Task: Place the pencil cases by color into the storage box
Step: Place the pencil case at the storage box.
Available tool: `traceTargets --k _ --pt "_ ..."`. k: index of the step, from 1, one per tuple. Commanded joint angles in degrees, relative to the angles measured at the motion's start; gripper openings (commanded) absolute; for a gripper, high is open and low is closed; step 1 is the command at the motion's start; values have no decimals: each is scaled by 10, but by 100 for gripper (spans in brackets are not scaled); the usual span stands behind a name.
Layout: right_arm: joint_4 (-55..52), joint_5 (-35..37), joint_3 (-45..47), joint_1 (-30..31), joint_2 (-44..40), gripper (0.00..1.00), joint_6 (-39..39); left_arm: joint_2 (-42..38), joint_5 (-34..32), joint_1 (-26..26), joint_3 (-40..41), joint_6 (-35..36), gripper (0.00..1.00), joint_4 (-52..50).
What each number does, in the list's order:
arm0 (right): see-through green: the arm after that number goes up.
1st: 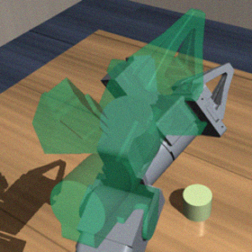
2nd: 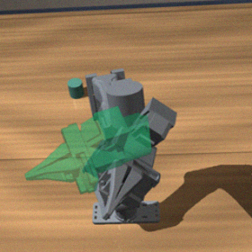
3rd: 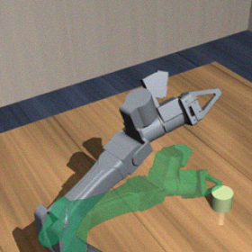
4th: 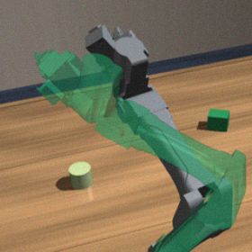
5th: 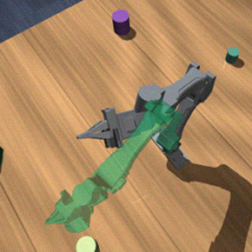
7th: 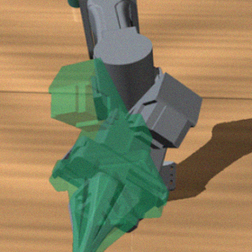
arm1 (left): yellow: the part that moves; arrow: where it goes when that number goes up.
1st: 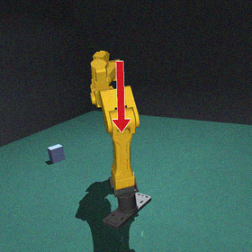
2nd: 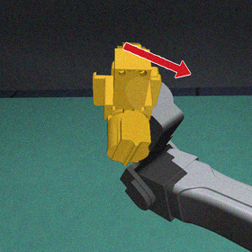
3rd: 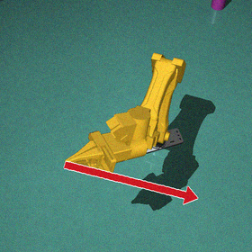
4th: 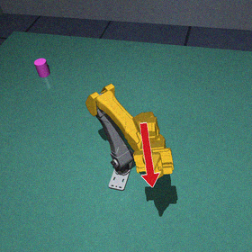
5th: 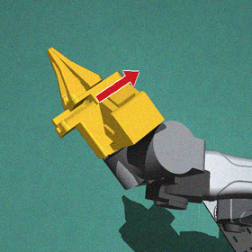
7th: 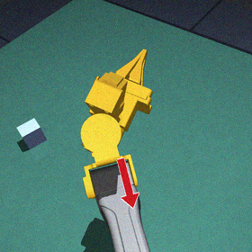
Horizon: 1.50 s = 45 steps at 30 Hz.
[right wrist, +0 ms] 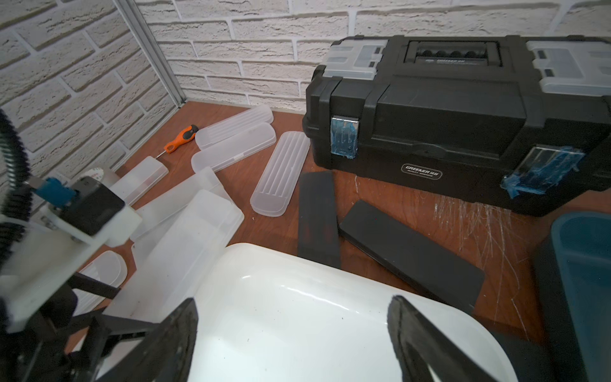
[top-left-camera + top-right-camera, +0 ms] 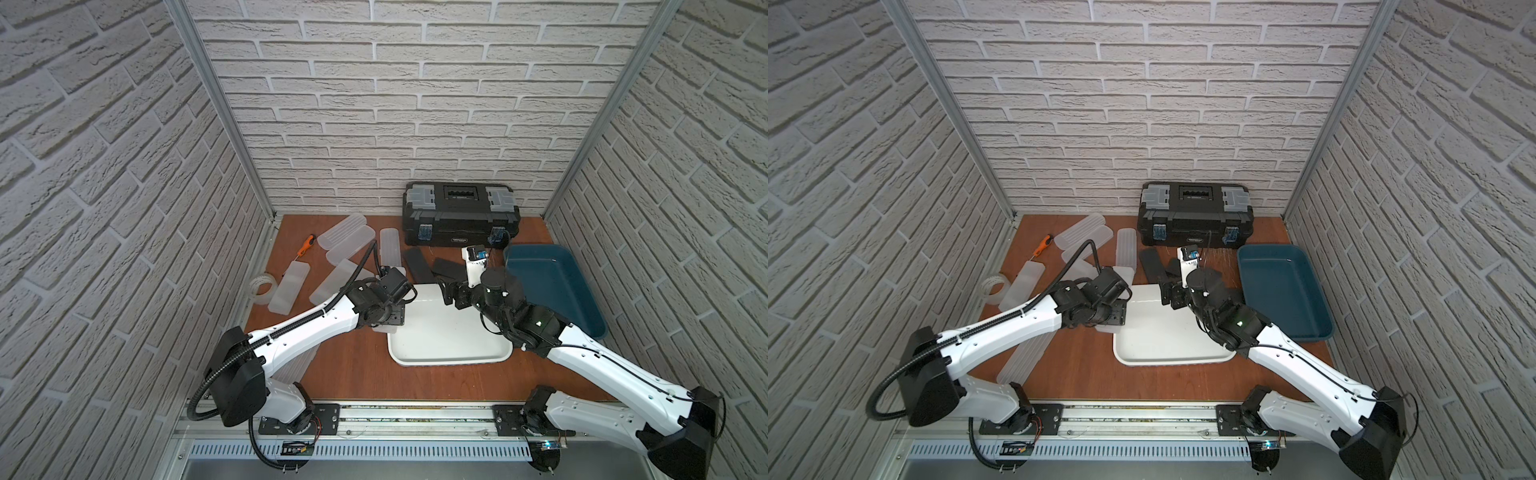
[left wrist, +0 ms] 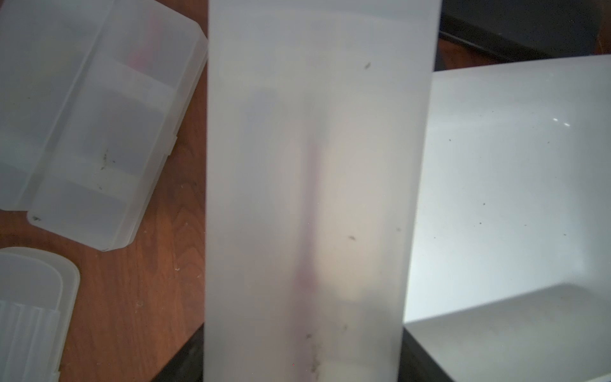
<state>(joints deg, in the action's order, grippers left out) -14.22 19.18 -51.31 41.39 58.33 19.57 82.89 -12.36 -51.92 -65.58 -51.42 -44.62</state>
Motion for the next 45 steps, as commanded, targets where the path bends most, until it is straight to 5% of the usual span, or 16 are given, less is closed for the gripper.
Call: traceTargets --k 1,25,45 --pt "-10 38 -1 1 -15 90 11 23 -12 -20 -34 -27 51 4" --pt "-50 33 32 -44 -139 90 25 86 -11 -132 -41 -173 50 25" --pt "-36 19 57 -44 -150 90 27 115 -19 -127 1 -210 50 50"
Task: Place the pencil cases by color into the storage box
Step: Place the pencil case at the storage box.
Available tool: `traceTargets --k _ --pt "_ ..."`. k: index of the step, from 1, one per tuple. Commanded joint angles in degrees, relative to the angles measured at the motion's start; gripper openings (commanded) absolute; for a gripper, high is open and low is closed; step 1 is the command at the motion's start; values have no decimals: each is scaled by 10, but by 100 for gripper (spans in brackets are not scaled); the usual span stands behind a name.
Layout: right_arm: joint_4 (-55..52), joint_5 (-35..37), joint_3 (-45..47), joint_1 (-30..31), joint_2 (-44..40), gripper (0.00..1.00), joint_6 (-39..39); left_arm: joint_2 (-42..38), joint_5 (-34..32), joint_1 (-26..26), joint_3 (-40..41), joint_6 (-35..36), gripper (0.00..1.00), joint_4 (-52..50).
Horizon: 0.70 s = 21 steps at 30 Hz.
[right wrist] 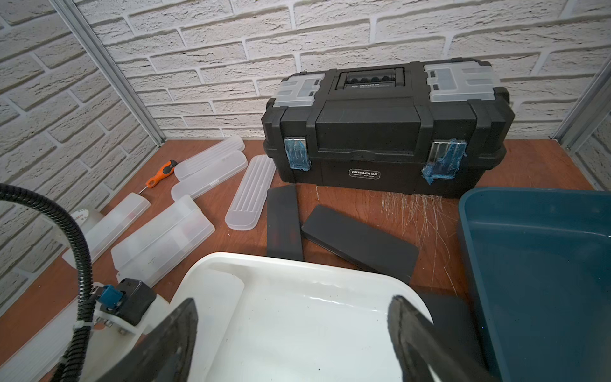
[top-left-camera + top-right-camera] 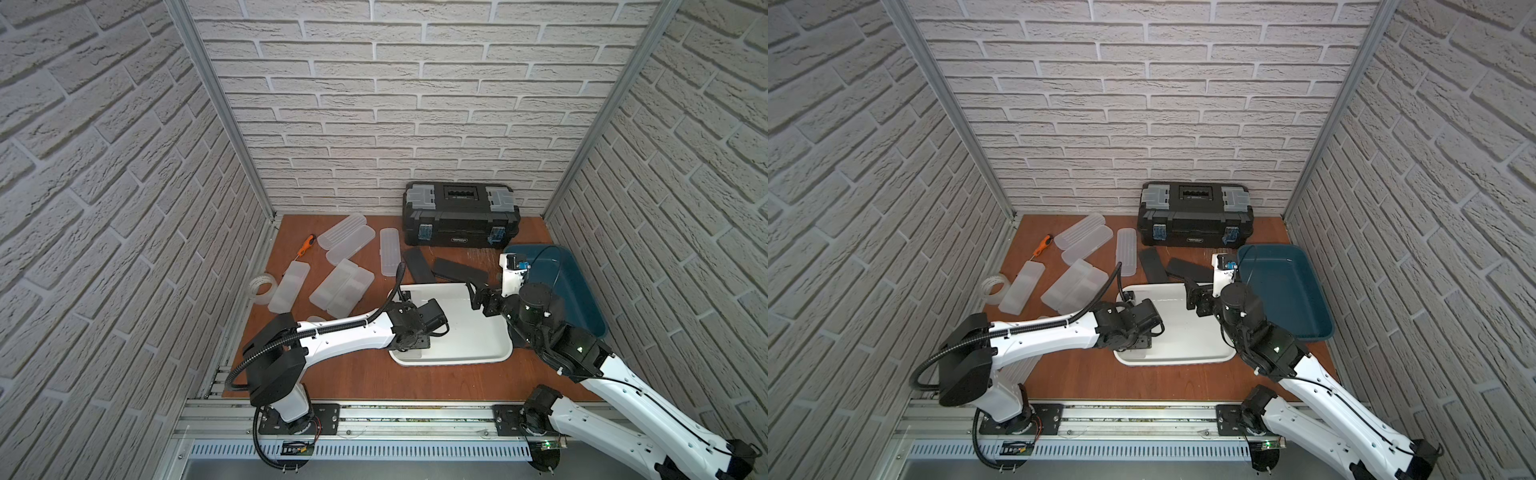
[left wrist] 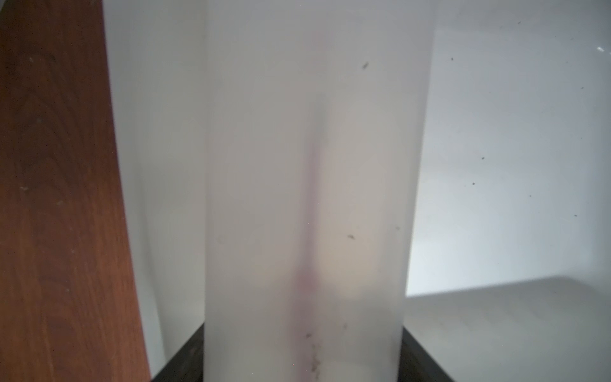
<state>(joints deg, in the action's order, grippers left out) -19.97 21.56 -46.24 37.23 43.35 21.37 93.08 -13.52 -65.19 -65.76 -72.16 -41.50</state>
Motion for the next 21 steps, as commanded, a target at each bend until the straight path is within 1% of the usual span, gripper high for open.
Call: traceTargets --k 1,14,21 --pt "23 -5 7 -3 0 90 9 16 -5 9 3 0 50 21" --pt "27 0 14 -3 2 90 6 34 17 42 37 6 50 64" --pt "29 -2 15 -3 5 90 6 62 22 53 22 23 51 60"
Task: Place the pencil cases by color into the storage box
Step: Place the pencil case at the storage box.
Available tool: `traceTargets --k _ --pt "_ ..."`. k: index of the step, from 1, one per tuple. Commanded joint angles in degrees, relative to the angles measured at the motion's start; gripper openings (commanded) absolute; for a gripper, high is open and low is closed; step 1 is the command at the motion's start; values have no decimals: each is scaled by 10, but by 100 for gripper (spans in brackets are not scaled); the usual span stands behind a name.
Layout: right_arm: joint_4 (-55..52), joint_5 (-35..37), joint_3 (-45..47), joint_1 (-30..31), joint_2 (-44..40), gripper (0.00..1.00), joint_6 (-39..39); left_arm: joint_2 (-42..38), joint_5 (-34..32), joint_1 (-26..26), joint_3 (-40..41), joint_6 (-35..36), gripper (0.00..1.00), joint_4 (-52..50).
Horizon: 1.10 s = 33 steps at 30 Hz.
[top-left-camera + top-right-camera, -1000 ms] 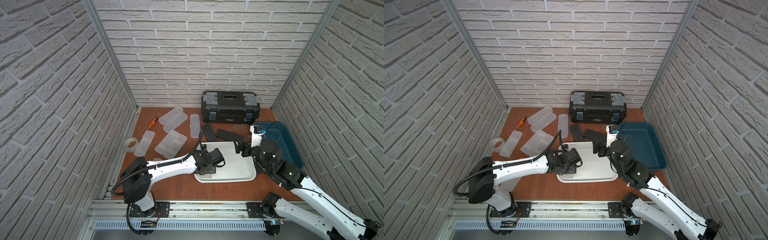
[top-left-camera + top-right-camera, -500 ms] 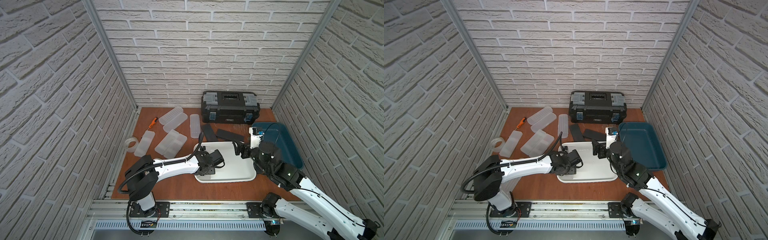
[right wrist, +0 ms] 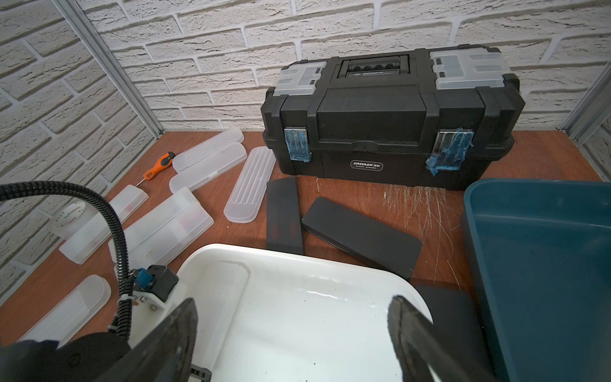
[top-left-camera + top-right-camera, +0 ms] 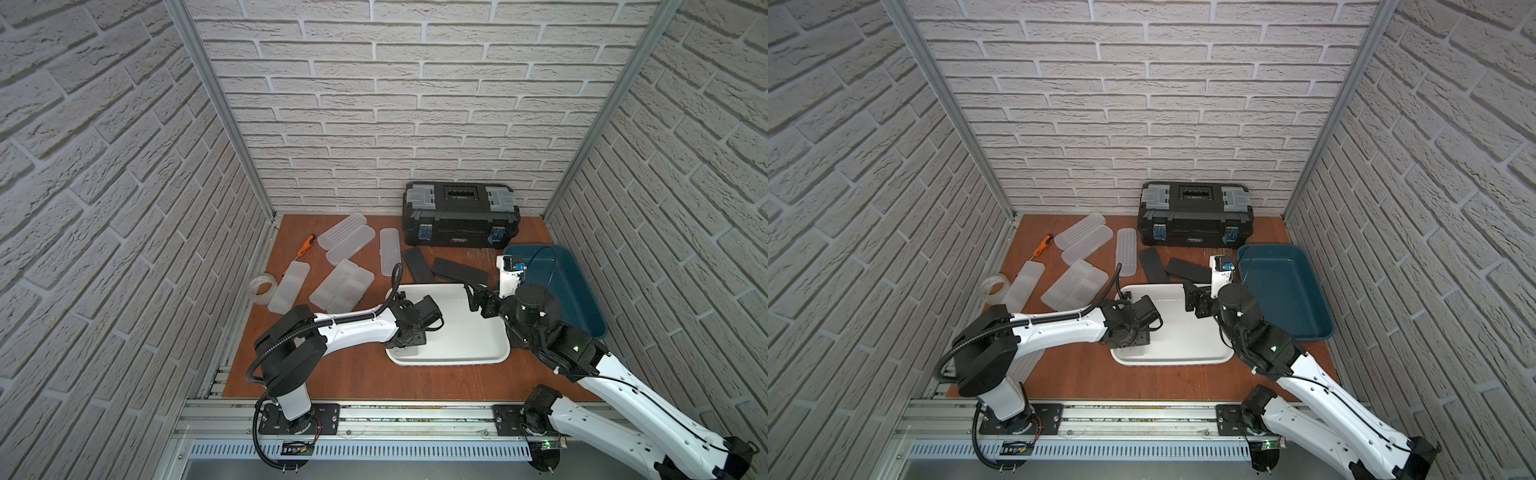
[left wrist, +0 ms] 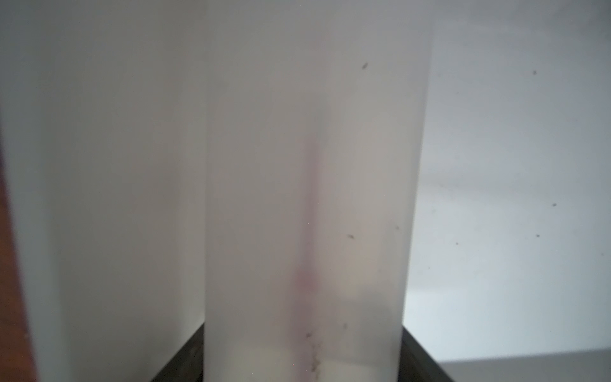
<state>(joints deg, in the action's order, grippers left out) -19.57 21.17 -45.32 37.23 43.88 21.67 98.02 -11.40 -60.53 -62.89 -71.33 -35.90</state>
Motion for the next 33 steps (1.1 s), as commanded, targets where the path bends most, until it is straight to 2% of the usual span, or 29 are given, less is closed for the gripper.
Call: traceTargets --k 1,5,15,23,28,33 --pt "25 1 6 -3 0 90 2 16 1 8 -9 15 51 3" --pt "24 3 5 -3 -1 90 -1 26 -1 8 -17 21 53 -6" --pt "28 -6 7 -3 -2 92 -7 23 -11 5 -20 31 71 -26" --pt "28 -5 10 -3 -6 94 -12 38 -62 -19 -125 93 91 -129" --pt "23 4 13 -3 -17 95 -16 12 -87 -19 -162 120 95 -172" --pt "18 12 13 -3 -35 95 -22 -49 -103 1 -161 155 97 -199"
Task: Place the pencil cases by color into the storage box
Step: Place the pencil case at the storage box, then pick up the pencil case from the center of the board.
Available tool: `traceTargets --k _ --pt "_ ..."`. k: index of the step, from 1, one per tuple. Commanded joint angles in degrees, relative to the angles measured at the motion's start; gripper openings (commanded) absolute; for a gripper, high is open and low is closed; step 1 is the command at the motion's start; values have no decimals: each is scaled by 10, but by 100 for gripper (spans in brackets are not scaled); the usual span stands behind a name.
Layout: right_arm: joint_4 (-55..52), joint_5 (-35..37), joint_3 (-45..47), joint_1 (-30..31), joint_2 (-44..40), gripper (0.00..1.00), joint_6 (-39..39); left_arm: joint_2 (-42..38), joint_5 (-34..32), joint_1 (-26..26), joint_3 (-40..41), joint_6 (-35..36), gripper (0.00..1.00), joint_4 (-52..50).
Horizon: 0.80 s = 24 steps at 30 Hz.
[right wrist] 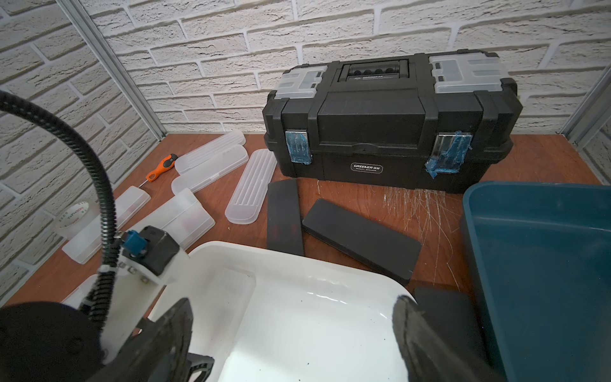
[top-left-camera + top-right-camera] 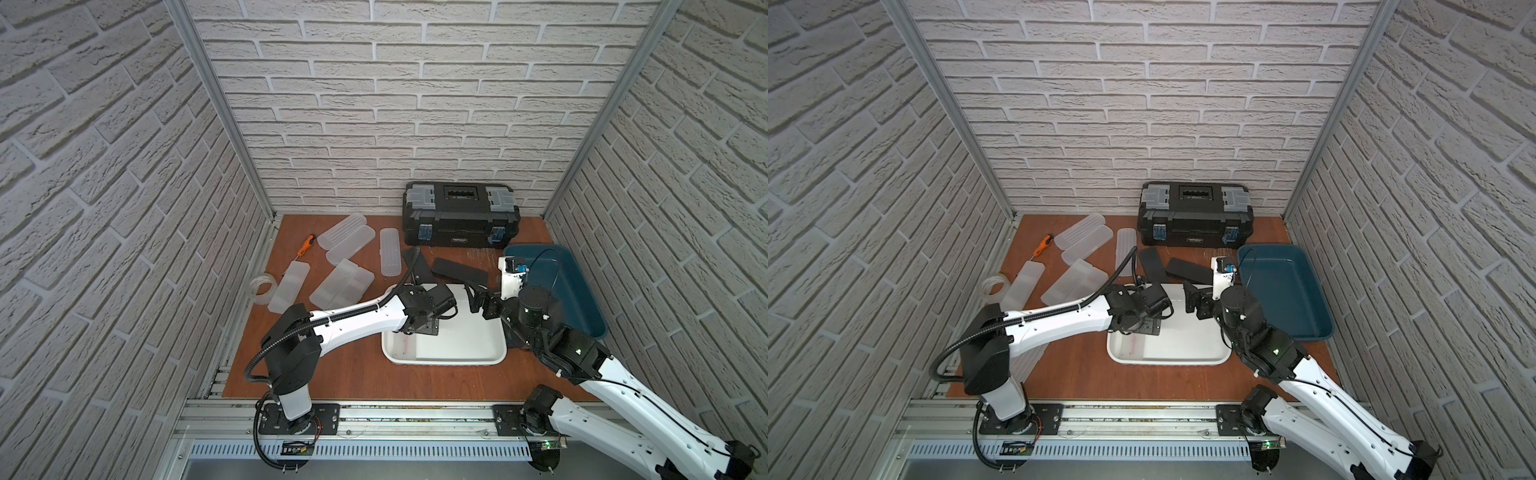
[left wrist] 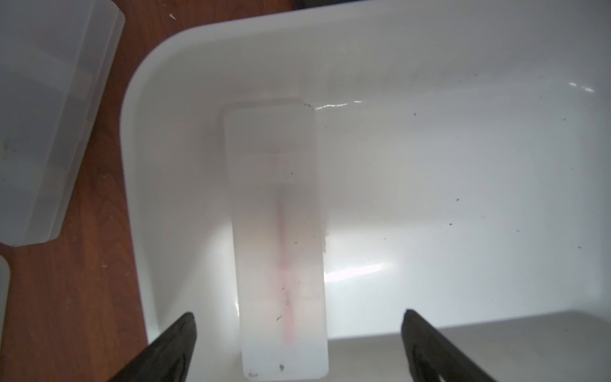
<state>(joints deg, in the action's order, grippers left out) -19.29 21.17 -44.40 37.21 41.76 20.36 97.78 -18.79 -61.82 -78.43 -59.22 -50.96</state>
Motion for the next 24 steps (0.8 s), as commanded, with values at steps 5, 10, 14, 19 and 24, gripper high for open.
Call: traceTargets --k 5,10,14,19,24 --pt "21 0 5 -3 -19 95 -18 -124 -29 56 37 75 97 -56" --pt "56 -60 5 -3 10 95 -34 -207 -14 117 77 119 98 -81" --pt "86 -125 -11 0 73 95 -29 -275 17 207 112 170 98 -96" --pt "188 -218 -24 32 157 95 -36 -306 52 307 119 260 98 -88" --pt "213 -205 -92 82 265 94 -61 -269 102 391 93 314 98 -34"
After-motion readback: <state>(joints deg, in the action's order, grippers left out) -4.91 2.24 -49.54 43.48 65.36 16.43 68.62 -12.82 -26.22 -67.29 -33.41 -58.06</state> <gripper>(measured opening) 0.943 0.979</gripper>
